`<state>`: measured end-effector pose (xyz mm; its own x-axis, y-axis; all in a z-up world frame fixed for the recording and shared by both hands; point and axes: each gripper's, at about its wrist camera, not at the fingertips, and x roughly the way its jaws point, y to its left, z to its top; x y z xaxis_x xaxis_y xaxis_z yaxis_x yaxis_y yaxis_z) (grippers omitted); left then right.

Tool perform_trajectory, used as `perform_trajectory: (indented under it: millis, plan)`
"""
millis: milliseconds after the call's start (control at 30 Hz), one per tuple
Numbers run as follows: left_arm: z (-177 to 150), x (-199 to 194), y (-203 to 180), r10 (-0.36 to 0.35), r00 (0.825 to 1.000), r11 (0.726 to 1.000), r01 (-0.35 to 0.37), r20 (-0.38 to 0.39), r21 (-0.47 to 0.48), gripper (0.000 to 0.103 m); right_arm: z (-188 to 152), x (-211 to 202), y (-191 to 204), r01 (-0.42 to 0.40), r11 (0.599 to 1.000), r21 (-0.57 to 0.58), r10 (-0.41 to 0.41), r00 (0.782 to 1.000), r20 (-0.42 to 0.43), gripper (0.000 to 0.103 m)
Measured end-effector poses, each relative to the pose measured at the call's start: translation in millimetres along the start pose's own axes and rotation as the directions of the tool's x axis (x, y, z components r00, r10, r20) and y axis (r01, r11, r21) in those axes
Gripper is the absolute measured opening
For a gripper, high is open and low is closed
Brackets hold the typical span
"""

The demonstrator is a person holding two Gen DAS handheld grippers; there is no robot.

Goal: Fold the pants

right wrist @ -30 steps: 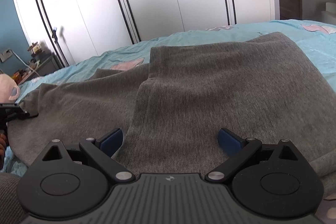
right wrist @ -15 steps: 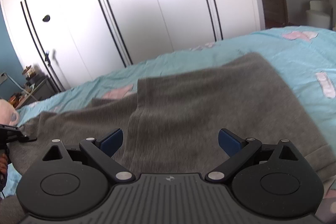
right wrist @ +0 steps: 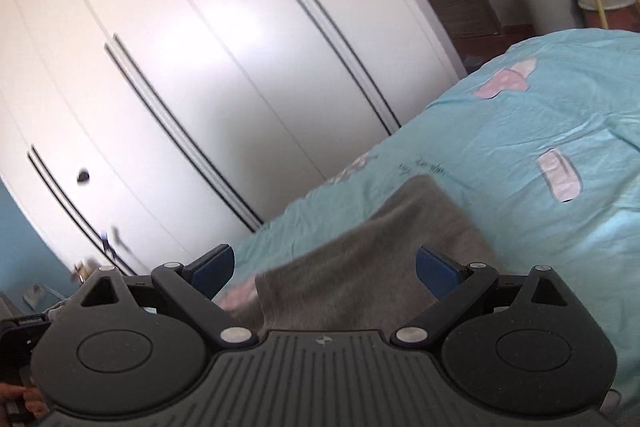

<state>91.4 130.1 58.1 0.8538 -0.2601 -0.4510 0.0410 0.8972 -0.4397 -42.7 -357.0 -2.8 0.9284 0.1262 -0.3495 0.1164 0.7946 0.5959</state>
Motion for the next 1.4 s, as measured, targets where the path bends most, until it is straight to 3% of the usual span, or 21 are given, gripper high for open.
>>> perform_trajectory:
  millis: [133,200,333,400,467,500,533,600,667,733,767,800,900,967,1033,1133,1200,1267,1333,1367,1400]
  plan:
    - [-32,37,-81,-0.071,0.994,0.994,0.077,-0.083,0.078,0.017,6,-12,-30,0.028,0.997,0.071,-0.030,0.999,0.032,0.097]
    - [-56,59,-122,-0.061,0.991,0.985,0.079,-0.123,0.151,0.017,5,-14,-48,0.055,0.989,0.138,-0.062,0.997,0.049,0.097]
    - [-113,108,-189,-0.011,0.974,0.953,0.079,-0.227,0.292,0.017,5,-15,-79,0.028,0.961,0.275,-0.053,0.995,0.082,0.097]
    - [-144,133,-213,0.041,0.965,0.910,0.071,-0.259,0.409,0.018,5,-12,-91,0.013,0.948,0.318,-0.045,0.995,0.093,0.097]
    - [-177,146,-235,0.121,0.960,0.833,0.039,-0.252,0.552,0.023,4,-9,-100,0.019,0.936,0.351,-0.053,0.995,0.087,0.097]
    - [-187,152,-243,0.148,0.956,0.793,0.038,-0.253,0.608,0.036,4,-7,-105,0.018,0.929,0.370,-0.052,0.995,0.082,0.097]
    - [-193,155,-248,0.146,0.949,0.771,0.068,-0.279,0.633,0.052,2,-6,-107,0.010,0.922,0.387,-0.042,0.996,0.076,0.097]
    - [-198,152,-251,0.068,0.927,0.753,0.194,-0.368,0.628,0.067,1,-3,-113,0.006,0.913,0.408,-0.038,0.997,0.071,0.097]
    - [-203,141,-251,0.011,0.895,0.708,0.308,-0.446,0.635,0.070,1,-3,-115,-0.003,0.910,0.415,-0.031,0.997,0.075,0.097]
    - [-204,123,-240,-0.025,0.883,0.667,0.365,-0.469,0.650,0.073,1,1,-117,0.000,0.909,0.417,-0.033,0.997,0.072,0.098]
    - [-200,113,-232,-0.039,0.883,0.673,0.370,-0.468,0.641,0.074,2,2,-118,0.003,0.907,0.421,-0.034,0.997,0.067,0.098]
    - [-192,104,-222,-0.056,0.880,0.697,0.373,-0.472,0.613,0.079,2,6,-119,0.007,0.905,0.426,-0.035,0.998,0.057,0.098]
    - [-168,75,-185,-0.120,0.883,0.828,0.341,-0.453,0.445,0.087,1,9,-119,0.009,0.903,0.430,-0.017,1.000,0.015,0.098]
    - [-147,59,-148,-0.140,0.904,0.925,0.265,-0.403,0.273,0.092,0,13,-116,0.007,0.907,0.420,0.001,1.000,-0.019,0.098]
    - [-130,41,-107,-0.140,0.932,0.982,0.173,-0.333,0.070,0.095,0,17,-111,0.026,0.917,0.397,-0.005,0.998,-0.055,0.098]
    - [-111,13,-52,-0.058,0.966,0.986,0.016,-0.251,-0.164,0.095,1,21,-97,0.070,0.942,0.328,-0.046,0.996,-0.080,0.097]
    - [-105,-7,-27,0.009,0.981,0.969,-0.057,-0.194,-0.240,0.095,4,14,-87,0.089,0.956,0.280,-0.083,0.996,-0.033,0.097]
    - [-99,-26,-8,0.068,0.986,0.952,-0.109,-0.150,-0.285,0.095,6,4,-74,0.059,0.974,0.218,-0.066,0.998,0.024,0.096]
    - [-91,-40,11,0.094,0.987,0.936,-0.132,-0.128,-0.326,0.095,6,-2,-59,-0.002,0.988,0.151,-0.003,1.000,0.031,0.082]
    - [-88,-43,17,0.091,0.988,0.935,-0.128,-0.124,-0.331,0.095,5,0,-52,-0.027,0.992,0.126,0.026,1.000,0.007,0.078]
    - [-86,-45,22,0.105,0.986,0.930,-0.143,-0.127,-0.338,0.095,3,4,-47,-0.036,0.994,0.107,0.039,0.999,-0.028,0.068]
